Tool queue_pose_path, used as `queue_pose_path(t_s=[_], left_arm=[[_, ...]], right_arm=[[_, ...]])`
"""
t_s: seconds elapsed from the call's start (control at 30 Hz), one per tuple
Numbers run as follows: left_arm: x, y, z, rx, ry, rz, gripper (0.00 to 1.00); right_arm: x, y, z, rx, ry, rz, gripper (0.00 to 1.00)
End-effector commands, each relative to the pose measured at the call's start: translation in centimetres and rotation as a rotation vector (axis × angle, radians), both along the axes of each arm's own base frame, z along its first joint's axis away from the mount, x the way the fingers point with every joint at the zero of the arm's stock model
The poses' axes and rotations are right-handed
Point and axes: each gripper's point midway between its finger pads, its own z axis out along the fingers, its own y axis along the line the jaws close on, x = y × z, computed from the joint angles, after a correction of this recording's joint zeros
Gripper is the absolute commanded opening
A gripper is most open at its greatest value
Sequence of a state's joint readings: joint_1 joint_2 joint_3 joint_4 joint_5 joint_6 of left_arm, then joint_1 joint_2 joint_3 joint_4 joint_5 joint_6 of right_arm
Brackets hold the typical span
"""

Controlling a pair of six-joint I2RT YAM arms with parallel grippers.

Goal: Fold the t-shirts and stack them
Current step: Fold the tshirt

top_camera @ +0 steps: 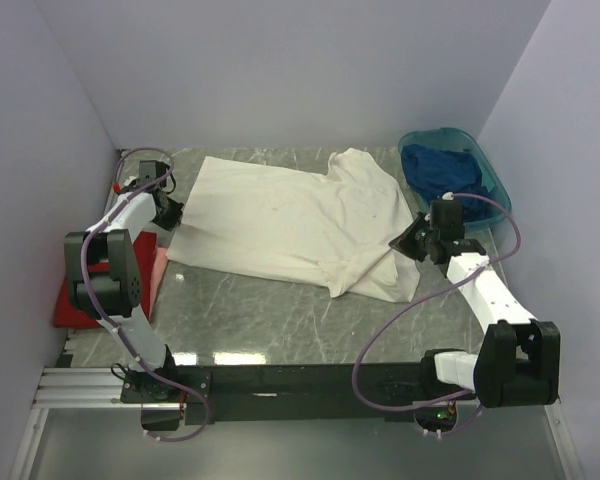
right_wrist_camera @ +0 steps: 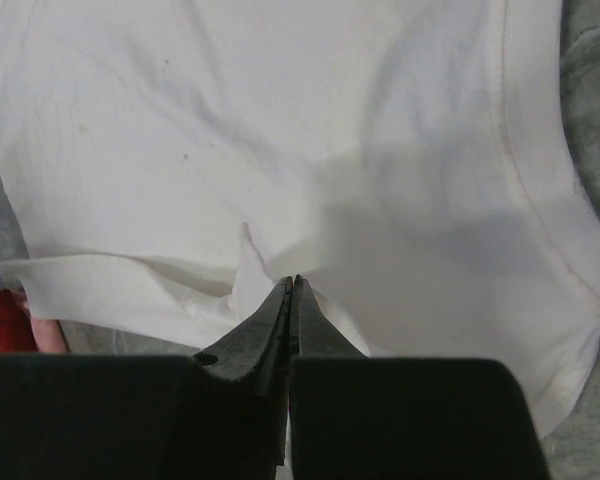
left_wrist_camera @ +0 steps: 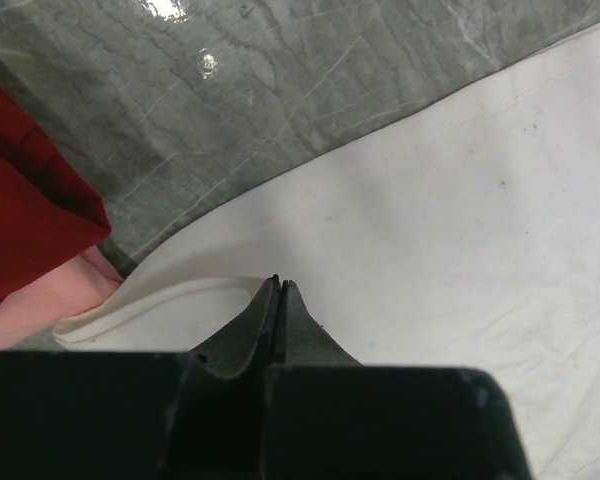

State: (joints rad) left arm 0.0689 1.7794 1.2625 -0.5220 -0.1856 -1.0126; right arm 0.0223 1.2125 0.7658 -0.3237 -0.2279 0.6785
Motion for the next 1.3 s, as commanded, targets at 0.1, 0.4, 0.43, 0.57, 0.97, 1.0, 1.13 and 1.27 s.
queue_pose_path(t_s=[0.1, 0.4, 0.43, 0.57, 0.97, 1.0, 1.13, 1.27], left_arm=[[1.1, 0.4, 1.8, 0.006, -0.051, 0.016, 0.01], [1.3, 0.6, 2.5, 0.009, -0.063, 0.022, 0.01], [1.2, 0.7, 2.5, 0.011, -0.062, 0.024, 0.01], [1.1, 0.8, 2.6, 0.011, -0.063, 0.029, 0.01], [1.6, 1.2, 1.9, 0.011, -0.052, 0.02, 0.01], [1.6, 1.2, 1.7, 0.01, -0.048, 0.02, 0.01], [2.0, 1.1, 1.5, 0.006, -0.047, 0.01, 0.01], [2.6, 1.0, 1.2, 0.002, -0.04, -0.001, 0.01]], right_arm=[[2.0, -0.6, 2.2, -0.024, -0.067, -0.009, 0.0], [2.2, -1.0, 2.3, -0.045, -0.073, -0.021, 0.0], [2.3, -1.0, 2.3, -0.044, -0.073, -0.022, 0.0], [2.5, -1.0, 2.4, -0.044, -0.073, -0.02, 0.0], [2.5, -1.4, 2.1, -0.052, -0.066, -0.028, 0.0], [2.6, -1.4, 2.0, -0.052, -0.064, -0.026, 0.0], [2.8, -1.3, 1.8, -0.051, -0.059, -0.025, 0.0], [3.1, -1.3, 1.4, -0.054, -0.047, -0.024, 0.0]])
